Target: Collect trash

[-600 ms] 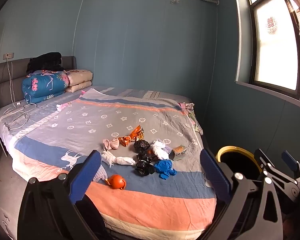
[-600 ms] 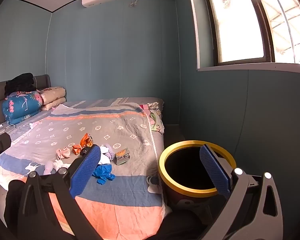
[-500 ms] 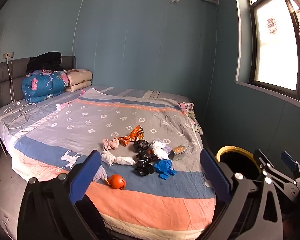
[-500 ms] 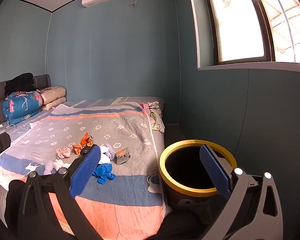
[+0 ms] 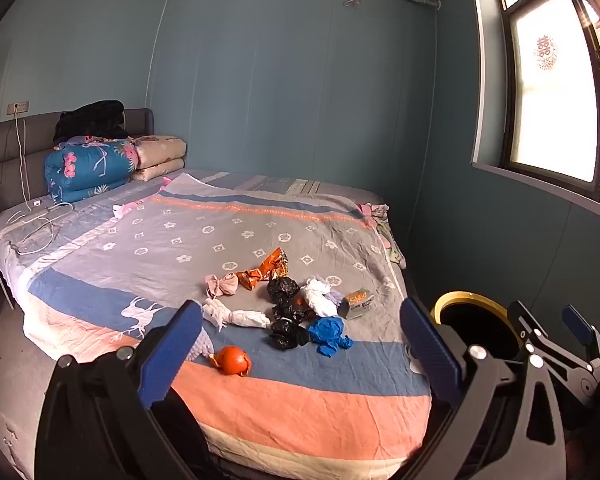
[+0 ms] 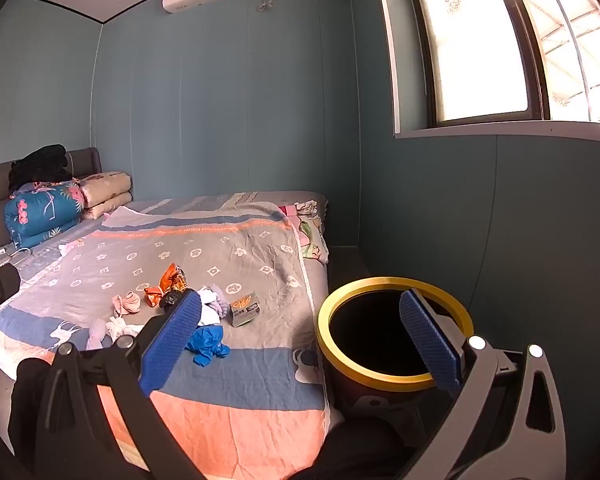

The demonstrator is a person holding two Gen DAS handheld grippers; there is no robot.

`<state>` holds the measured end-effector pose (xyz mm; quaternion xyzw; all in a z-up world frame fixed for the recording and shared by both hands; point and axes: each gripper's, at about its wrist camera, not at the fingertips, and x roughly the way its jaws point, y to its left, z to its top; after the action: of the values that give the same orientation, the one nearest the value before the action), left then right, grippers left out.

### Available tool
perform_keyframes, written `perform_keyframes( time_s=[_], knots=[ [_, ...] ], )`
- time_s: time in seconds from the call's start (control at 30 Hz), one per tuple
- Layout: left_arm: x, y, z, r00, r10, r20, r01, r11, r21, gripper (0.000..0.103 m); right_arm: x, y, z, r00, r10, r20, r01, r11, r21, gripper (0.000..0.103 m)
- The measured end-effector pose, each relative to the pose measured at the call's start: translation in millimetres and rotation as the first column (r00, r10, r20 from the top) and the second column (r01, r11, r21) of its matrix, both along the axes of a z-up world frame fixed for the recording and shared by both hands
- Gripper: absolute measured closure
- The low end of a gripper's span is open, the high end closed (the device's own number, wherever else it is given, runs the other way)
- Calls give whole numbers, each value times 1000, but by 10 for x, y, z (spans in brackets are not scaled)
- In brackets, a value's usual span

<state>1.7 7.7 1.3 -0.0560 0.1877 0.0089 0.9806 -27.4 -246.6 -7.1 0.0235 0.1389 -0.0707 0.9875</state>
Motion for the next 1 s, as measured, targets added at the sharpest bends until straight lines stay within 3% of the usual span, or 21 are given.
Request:
perform_keyframes(
  time_s=[1.0],
  knots=[
    [-29, -34, -86, 1000, 8, -17, -8, 1000, -14, 7, 20, 6, -56, 1000, -7, -13, 7, 1000, 4, 7]
  ],
)
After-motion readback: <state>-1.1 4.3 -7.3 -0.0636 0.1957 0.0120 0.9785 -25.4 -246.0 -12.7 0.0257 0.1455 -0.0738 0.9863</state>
